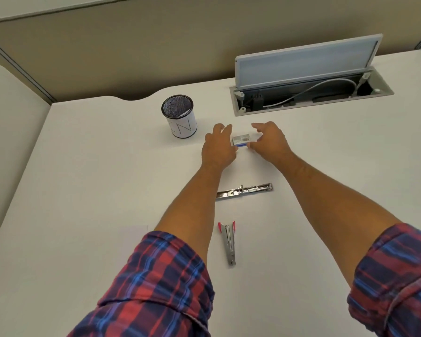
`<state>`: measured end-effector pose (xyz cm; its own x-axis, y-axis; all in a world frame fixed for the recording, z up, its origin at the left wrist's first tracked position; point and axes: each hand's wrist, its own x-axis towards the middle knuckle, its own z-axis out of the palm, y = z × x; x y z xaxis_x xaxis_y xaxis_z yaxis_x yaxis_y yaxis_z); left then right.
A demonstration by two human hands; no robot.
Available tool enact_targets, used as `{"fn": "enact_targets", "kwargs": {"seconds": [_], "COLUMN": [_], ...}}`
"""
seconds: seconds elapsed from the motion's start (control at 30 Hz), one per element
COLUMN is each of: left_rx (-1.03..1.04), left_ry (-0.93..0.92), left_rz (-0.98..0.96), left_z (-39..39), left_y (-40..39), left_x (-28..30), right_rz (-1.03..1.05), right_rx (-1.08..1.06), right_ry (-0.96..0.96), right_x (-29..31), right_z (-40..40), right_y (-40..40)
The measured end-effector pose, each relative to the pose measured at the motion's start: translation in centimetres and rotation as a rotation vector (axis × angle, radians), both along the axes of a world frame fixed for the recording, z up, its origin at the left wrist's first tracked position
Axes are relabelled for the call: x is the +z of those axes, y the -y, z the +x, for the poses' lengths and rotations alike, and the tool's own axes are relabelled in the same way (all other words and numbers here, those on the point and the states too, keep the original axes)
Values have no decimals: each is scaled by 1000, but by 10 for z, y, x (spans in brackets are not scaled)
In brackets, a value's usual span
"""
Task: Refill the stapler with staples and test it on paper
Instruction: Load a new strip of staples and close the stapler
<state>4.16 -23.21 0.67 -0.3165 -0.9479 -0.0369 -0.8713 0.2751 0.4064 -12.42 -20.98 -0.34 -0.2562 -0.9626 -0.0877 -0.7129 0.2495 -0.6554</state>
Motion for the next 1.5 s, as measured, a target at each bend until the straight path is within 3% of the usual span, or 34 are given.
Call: {"fn": "enact_targets", "kwargs": {"seconds": [0.13, 0.43, 0.97, 1.3, 1.5], "left_rx": [-54, -23, -23, -33, -34], "left_ry": [70, -51, -57, -79, -31], "left_rz": [-17, -8, 5, 12, 2], "left_z": [-9, -19, -20, -14, -9], "left_y": [15, 25, 24, 27, 30], "left_x": [-7, -12, -3, -9, -10], "right_rz": [21, -22, 18, 32, 53], "right_rx": [56, 86, 6, -16, -12], "right_ry": [-44, -40, 283, 386, 329], "right_x": [-6, -12, -3, -5, -5], "right_z": [-6, -8, -19, -29, -29], "right_y": [13, 19, 11, 13, 16]}}
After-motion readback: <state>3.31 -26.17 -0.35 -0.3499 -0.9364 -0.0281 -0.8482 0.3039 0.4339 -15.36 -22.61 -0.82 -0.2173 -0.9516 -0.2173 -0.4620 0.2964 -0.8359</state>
